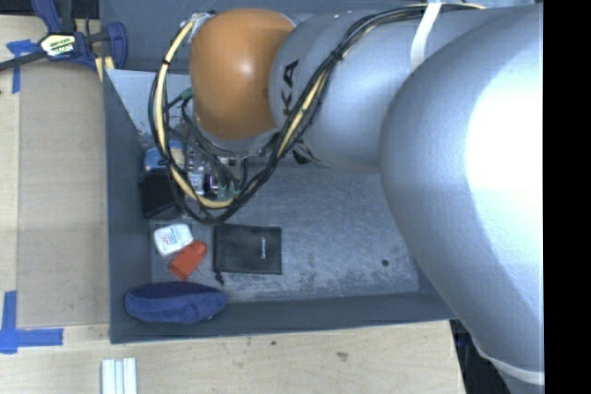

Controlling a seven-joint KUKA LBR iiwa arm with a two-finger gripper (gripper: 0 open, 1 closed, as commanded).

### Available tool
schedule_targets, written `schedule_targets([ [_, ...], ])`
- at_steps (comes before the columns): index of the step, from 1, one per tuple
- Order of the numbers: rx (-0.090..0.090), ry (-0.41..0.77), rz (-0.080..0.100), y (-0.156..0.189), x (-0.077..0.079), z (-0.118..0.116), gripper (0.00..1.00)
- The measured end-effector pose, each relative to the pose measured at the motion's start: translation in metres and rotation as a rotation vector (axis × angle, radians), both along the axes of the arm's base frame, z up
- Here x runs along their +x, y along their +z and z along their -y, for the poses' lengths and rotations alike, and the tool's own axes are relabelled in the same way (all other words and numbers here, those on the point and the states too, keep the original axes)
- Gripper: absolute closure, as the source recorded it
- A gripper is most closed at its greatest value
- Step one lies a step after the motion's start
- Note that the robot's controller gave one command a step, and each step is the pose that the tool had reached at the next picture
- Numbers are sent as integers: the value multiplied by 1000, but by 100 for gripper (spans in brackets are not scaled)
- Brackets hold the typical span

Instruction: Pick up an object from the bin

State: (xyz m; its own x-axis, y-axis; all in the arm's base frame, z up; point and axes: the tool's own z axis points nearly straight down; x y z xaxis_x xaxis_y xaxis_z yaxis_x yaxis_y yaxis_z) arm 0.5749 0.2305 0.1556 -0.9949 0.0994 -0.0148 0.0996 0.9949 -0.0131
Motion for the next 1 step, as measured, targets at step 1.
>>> schedule_targets([
  [1, 5, 39, -2, -7, -21, 10, 100],
])
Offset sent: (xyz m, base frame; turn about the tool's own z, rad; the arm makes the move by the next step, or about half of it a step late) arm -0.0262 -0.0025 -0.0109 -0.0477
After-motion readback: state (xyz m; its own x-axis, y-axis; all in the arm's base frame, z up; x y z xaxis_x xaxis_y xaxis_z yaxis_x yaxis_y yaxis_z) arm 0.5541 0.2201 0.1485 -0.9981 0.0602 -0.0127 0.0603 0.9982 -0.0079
